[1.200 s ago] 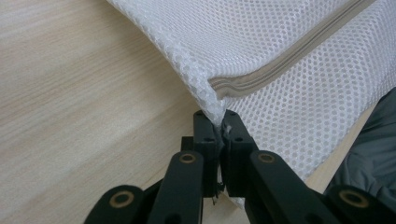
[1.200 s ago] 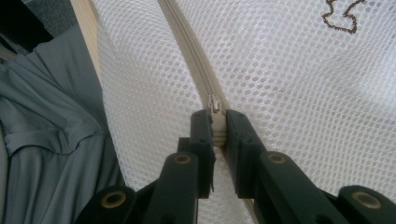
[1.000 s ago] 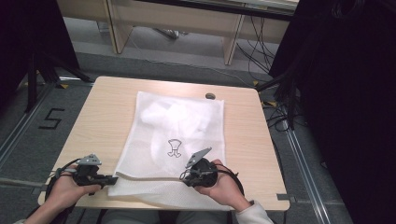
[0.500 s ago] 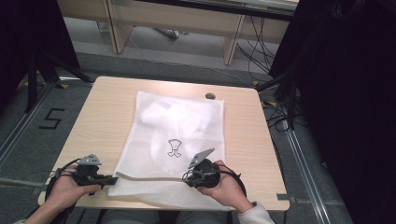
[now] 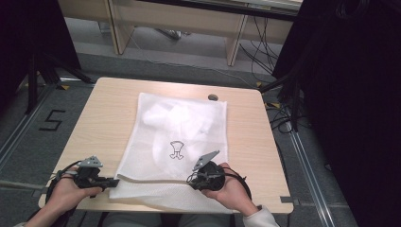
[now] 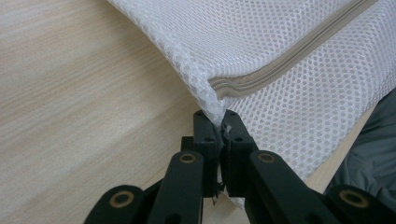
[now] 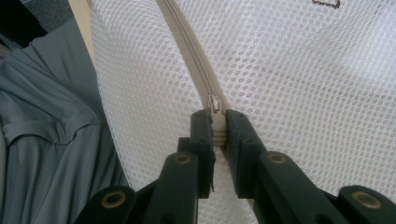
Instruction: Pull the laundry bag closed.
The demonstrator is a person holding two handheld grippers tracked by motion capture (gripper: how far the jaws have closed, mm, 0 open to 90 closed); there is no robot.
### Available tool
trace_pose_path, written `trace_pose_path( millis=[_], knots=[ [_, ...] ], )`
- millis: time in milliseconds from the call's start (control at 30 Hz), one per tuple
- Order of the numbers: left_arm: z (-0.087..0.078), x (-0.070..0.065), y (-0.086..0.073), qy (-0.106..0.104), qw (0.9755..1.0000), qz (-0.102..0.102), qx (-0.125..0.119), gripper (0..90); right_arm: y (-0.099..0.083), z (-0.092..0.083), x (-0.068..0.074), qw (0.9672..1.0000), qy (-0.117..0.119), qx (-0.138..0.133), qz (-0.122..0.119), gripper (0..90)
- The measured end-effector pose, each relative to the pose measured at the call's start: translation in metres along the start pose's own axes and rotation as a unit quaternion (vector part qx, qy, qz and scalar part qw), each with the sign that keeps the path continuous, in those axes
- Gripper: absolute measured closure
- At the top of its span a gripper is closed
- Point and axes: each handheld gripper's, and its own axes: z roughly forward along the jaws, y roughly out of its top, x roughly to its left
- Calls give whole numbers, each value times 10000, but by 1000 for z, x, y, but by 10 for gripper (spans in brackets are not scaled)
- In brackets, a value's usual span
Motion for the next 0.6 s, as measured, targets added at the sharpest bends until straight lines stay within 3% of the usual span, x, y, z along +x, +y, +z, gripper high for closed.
trace_pose_path(
  millis=[33, 100, 133, 200, 233, 267, 333, 433, 467, 600],
  knots=[
    [1, -1, 0, -26, 10000, -71, -62, 858, 0, 0, 0, 10000, -2, 5, 0, 823],
    [0, 0, 0, -3, 10000, 20, 10, 858, -1, 0, 0, 10000, 18, -5, 27, 823],
    [1, -1, 0, -22, 9999, -74, -69, 857, -1, 0, 0, 10000, 11, 13, 26, 823],
    [1, -1, 0, -23, 10000, -68, -69, 858, -1, -1, -1, 10000, 56, 9, 36, 823],
    [0, 0, 0, 1, 10000, 26, 18, 858, -1, -1, -1, 10000, 56, 9, 36, 823],
    [1, -1, 0, -23, 9999, -76, -69, 858, -2, -2, 0, 10000, 21, 3, 40, 823],
    [0, 0, 0, 7, 10000, 1, 2, 858, -3, -2, -2, 10000, 27, -5, 6, 823],
    [1, -1, 0, -13, 9999, -75, -67, 858, -4, -3, -1, 10000, 6, 13, 44, 822],
    [0, 0, 0, 2, 10000, 6, 5, 858, -4, -3, -1, 10000, 2, -12, 65, 823],
    [1, -1, 0, -8, 9999, -74, -69, 858, -5, -4, -1, 10000, -22, 4, 59, 823]
  ],
)
